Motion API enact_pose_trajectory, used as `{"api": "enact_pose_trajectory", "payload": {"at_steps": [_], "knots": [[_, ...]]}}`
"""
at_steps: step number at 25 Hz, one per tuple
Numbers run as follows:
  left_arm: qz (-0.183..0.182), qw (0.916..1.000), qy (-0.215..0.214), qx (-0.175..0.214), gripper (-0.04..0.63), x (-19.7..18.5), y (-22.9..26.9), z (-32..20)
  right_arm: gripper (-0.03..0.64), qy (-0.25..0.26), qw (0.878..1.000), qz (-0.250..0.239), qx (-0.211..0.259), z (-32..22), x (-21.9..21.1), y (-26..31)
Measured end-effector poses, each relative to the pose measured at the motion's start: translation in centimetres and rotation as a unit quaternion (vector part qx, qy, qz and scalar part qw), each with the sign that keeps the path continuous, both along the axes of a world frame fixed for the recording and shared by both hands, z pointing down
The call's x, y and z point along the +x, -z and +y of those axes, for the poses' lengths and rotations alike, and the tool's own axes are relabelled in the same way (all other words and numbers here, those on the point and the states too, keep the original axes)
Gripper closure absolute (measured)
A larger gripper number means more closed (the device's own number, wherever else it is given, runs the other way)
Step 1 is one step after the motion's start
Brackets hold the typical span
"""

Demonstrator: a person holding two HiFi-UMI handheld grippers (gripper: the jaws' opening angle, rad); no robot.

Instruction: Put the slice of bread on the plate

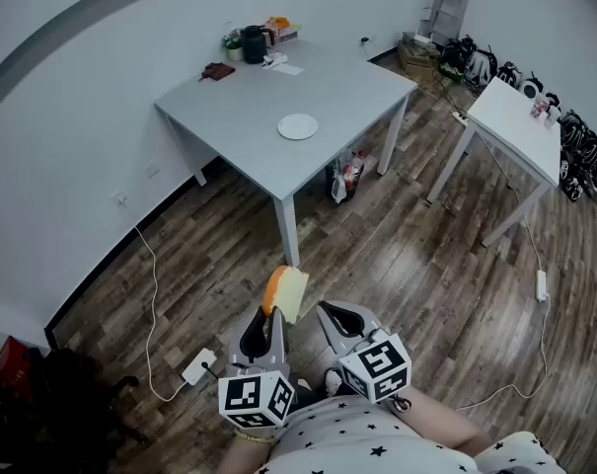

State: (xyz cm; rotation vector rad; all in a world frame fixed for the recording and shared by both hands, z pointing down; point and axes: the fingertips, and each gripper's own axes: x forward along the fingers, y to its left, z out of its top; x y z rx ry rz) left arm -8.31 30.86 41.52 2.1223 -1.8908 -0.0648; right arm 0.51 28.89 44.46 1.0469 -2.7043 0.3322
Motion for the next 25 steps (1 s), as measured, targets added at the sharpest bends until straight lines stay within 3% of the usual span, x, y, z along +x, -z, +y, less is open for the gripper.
{"api": "enact_pose_trajectory", "payload": {"at_steps": [16,25], "knots": [[-0.005,0.9993,-0.034,-0.015,0.511,-4.0,-1.0,-0.8,0.618,-0.026,1.000,0.006,-0.012,0.1,-4.1,-1.4],[0.008,0.9991,-0.035,-0.021,0.511,-5.7,-1.5,-3.9,0.618,-0.032,0.999,0.018,-0.018,-2.9,-5.1,-2.1]]}}
